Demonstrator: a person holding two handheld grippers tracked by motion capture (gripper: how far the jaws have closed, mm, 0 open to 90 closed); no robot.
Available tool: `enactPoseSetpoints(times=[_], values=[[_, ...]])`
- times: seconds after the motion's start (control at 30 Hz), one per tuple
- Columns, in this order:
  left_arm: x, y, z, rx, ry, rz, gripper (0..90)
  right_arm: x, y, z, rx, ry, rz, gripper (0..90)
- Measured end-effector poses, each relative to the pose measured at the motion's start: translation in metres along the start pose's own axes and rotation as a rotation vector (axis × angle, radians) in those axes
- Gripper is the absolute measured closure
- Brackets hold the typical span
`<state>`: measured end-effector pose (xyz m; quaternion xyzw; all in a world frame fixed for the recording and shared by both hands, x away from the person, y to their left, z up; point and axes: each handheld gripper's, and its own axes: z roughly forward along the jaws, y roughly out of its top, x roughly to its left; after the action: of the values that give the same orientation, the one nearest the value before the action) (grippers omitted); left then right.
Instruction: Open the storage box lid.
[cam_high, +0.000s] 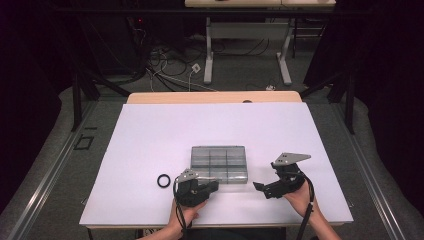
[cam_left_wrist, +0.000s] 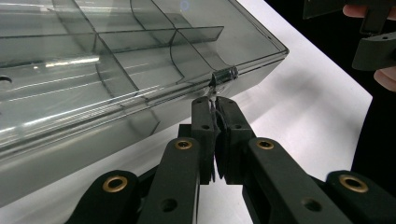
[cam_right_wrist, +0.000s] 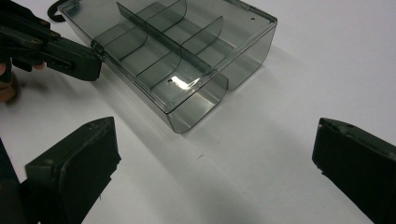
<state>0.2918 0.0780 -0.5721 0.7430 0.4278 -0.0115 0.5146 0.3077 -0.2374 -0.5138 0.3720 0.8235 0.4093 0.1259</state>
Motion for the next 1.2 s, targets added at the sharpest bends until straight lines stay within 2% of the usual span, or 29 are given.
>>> enactPoseSetpoints(times=[0.27, 0.4, 0.5, 0.67, 0.8, 0.87, 0.93, 0.97, 1.0, 1.1, 1.2], values=[[0.0002, -0.0004, 0.0002, -0.016, -0.009, 0.005, 86.6, -0.0002, -0.0001, -0.0004, -0.007, -0.003, 0.000, 0.0], [-0.0033, 0.0016, -0.0012, -0.018, -0.017, 0.034, 88.6, 0.0001, -0.0002, -0.0001, -0.004, -0.002, 0.002, 0.0], [-0.0048, 0.0006, -0.0008, -0.016, -0.015, 0.035, 88.4, 0.0000, -0.0001, -0.0003, -0.002, -0.001, 0.001, 0.0], [-0.0046, 0.0011, -0.0013, -0.020, -0.015, 0.031, 88.0, 0.0002, -0.0002, 0.0000, -0.001, 0.001, 0.002, 0.0], [-0.0045, 0.0000, -0.0009, -0.004, -0.008, 0.027, 87.0, 0.0002, -0.0001, -0.0001, 0.000, 0.002, 0.003, 0.0], [-0.0045, -0.0012, -0.0008, 0.013, 0.003, 0.016, 86.2, 0.0000, -0.0003, -0.0002, -0.006, -0.001, 0.000, 0.0], [-0.0038, -0.0019, -0.0001, 0.015, 0.014, 0.005, 85.4, -0.0002, -0.0003, -0.0003, -0.008, -0.001, 0.000, 0.0], [-0.0036, -0.0024, 0.0008, 0.000, 0.019, -0.001, 84.7, -0.0001, -0.0002, -0.0007, -0.004, 0.001, 0.003, 0.0], [-0.0030, -0.0015, -0.0004, 0.014, 0.020, -0.005, 84.0, -0.0001, -0.0002, -0.0007, -0.004, 0.000, 0.002, 0.0], [-0.0021, -0.0009, 0.0005, -0.009, 0.016, -0.001, 83.1, 0.0004, -0.0002, -0.0007, -0.004, -0.004, 0.001, 0.0], [-0.0015, -0.0007, 0.0004, 0.003, 0.002, 0.000, 82.9, 0.0002, 0.0002, -0.0011, 0.002, -0.002, -0.003, 0.0]])
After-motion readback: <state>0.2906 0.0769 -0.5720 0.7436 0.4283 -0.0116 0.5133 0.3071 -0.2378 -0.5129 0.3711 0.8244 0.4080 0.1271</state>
